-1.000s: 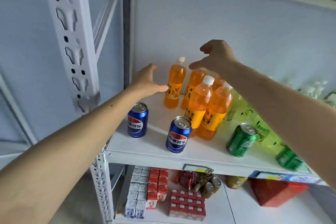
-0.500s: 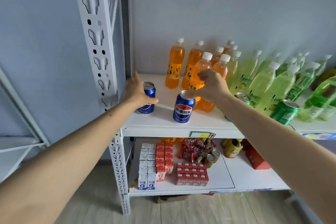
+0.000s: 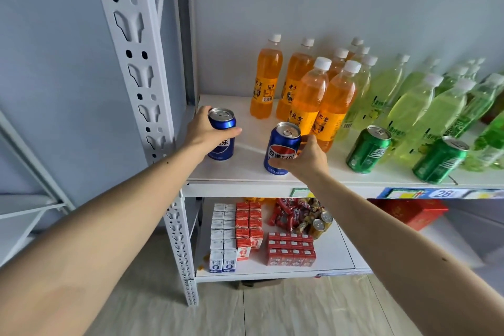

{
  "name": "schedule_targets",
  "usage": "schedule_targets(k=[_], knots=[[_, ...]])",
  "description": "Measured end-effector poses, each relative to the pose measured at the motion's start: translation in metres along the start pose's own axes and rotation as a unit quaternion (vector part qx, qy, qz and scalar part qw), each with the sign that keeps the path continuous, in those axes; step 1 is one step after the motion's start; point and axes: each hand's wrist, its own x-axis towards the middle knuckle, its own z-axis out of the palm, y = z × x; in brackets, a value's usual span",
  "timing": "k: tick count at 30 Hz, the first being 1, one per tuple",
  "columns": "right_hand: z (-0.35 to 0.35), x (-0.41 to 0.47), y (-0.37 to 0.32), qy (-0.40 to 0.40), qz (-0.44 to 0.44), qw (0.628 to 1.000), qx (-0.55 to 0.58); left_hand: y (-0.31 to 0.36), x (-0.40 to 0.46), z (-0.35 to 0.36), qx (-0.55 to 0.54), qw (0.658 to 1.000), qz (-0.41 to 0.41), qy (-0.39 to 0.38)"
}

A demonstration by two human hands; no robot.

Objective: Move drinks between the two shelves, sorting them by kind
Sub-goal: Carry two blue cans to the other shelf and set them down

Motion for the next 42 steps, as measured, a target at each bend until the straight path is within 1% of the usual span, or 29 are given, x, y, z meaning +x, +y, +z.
schedule_targets(k=[7,12,18,24,29,33,42], knots=[[0.014,0.002,0.01,0.013,-0.028,0.999,0.014,0.001,0.003,0.002,0.033,0.999,0.006,0.028],[0.012,0.0,0.01,0.0,-0.037,0.999,0.02,0.002,-0.005,-0.003,0.043,0.999,0.008,0.032],[0.003,-0.02,0.008,-0.041,-0.065,0.997,0.016,0.008,-0.028,-0.007,0.045,0.998,0.011,0.033],[-0.015,-0.054,-0.005,-0.092,-0.135,0.986,0.014,0.022,-0.064,-0.02,0.034,0.998,0.016,0.054],[-0.021,-0.084,-0.019,-0.138,-0.195,0.971,0.014,0.027,-0.106,-0.048,0.028,0.997,0.009,0.074],[-0.017,-0.111,-0.033,-0.178,-0.235,0.955,0.014,0.019,-0.144,-0.081,0.026,0.993,-0.006,0.113],[0.032,-0.169,-0.089,-0.281,-0.298,0.911,0.041,-0.014,-0.22,-0.175,0.045,0.974,-0.053,0.215]])
